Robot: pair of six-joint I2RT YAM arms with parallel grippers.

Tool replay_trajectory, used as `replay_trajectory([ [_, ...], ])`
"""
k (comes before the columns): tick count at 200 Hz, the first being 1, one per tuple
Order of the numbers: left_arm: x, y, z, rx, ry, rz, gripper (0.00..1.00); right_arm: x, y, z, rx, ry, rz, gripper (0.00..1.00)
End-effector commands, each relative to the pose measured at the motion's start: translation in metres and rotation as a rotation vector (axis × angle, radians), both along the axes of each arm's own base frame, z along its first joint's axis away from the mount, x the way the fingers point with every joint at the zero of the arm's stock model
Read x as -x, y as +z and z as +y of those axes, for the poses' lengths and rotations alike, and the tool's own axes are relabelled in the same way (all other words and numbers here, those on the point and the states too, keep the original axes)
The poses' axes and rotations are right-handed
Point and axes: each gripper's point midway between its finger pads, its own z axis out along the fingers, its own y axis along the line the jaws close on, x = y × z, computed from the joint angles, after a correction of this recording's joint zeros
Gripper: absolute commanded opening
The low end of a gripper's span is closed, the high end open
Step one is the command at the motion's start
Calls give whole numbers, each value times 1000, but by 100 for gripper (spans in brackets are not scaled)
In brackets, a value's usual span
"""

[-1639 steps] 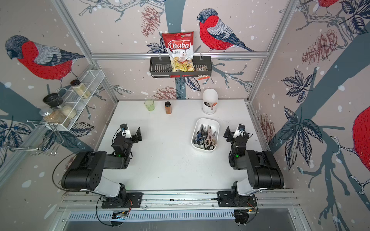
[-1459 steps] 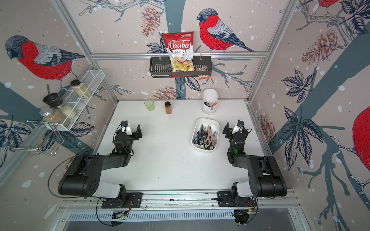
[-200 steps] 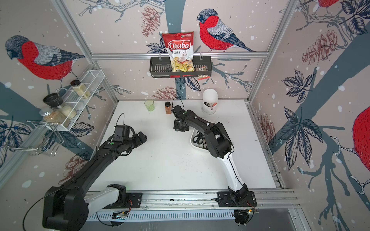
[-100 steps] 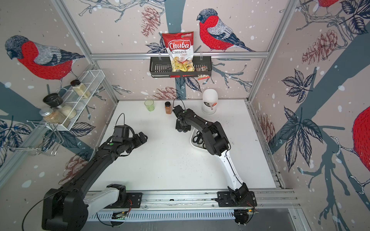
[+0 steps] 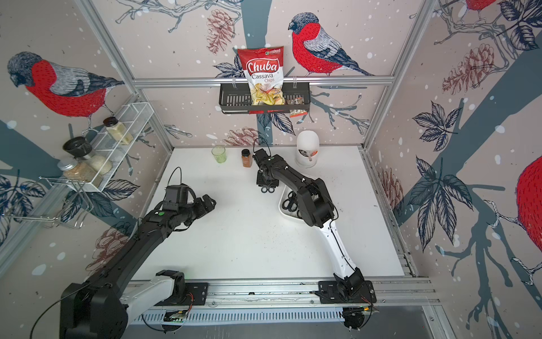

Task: Take the scissors out of the storage box
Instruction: Place the scissors at the center of the board, then pick up the scissors from the storage box.

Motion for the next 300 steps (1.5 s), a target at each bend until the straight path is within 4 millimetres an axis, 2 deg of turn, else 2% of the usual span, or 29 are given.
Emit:
replay_trajectory([
  [1,-2,8,-12,39,-57,-17,96,0,43,-5,-32,12,-46,43],
  [29,-7,17,-26,45,-107,-40,96,8,78,-30,-23,3,-85,43],
  [58,-10,21,-48,38,-160,-44,96,25,96,-76,22,-16,-89,43],
  [100,-14,23,-77,78,-191,-55,96,61,101,-160,112,-105,-66,42],
  [118,-16,23,-88,68,-213,-55,96,79,97,-193,127,-149,-49,42],
  [155,-20,18,-109,48,-247,-34,96,110,85,-235,141,-210,-10,41],
  [175,-21,18,-117,54,-252,-36,96,118,81,-247,125,-228,-3,41],
  [197,-21,15,-124,58,-259,-27,96,124,75,-248,80,-227,14,41],
  [247,-19,9,-128,33,-253,-7,96,128,61,-230,-9,-184,43,39],
  [300,-14,10,-123,21,-229,-10,96,133,40,-229,4,-175,77,38],
])
